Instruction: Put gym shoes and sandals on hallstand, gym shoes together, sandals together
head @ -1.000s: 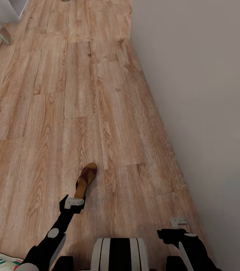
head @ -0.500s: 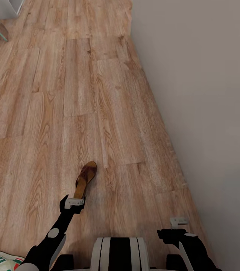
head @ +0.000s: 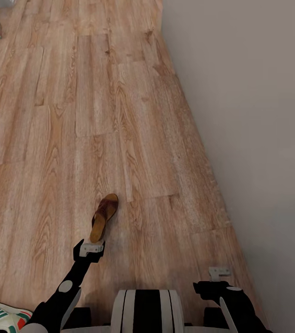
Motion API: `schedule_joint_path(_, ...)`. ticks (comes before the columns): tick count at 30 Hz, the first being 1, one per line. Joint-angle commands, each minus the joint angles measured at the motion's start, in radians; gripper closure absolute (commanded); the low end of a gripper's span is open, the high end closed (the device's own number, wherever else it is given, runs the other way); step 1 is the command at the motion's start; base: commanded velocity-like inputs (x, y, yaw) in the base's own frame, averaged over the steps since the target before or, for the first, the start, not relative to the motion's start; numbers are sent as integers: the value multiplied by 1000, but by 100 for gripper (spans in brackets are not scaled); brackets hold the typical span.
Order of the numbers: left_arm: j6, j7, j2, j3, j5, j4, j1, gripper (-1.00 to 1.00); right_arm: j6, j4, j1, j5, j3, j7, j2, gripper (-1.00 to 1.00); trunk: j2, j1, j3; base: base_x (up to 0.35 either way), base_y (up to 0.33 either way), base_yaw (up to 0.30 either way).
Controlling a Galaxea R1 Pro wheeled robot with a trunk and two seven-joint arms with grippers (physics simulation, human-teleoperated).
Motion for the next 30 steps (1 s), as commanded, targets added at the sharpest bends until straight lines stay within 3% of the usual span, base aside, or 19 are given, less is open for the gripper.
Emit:
schedule_joint_path(1,-3,2,1,-1,-5,0,0,-100,5,-1,0,-1,0,0,0,-100,0,0,-1,0,0,0)
schedule_joint_path(7,-3,2,1,-1,-5,0,0,-100,5,-1,0,-1,0,0,0,-100,0,0,-2,0,0,0)
schedule_joint_path(14,-3,2,1,-1,-5,0,0,-100,5,-1,0,-1,0,0,0,-100,-2,3,-35,0,0,0)
schedule_joint_path(30,-4,2,1,-1,-5,0,0,-100,5,-1,0,-1,0,0,0,-100,-2,3,-36,4,0,0)
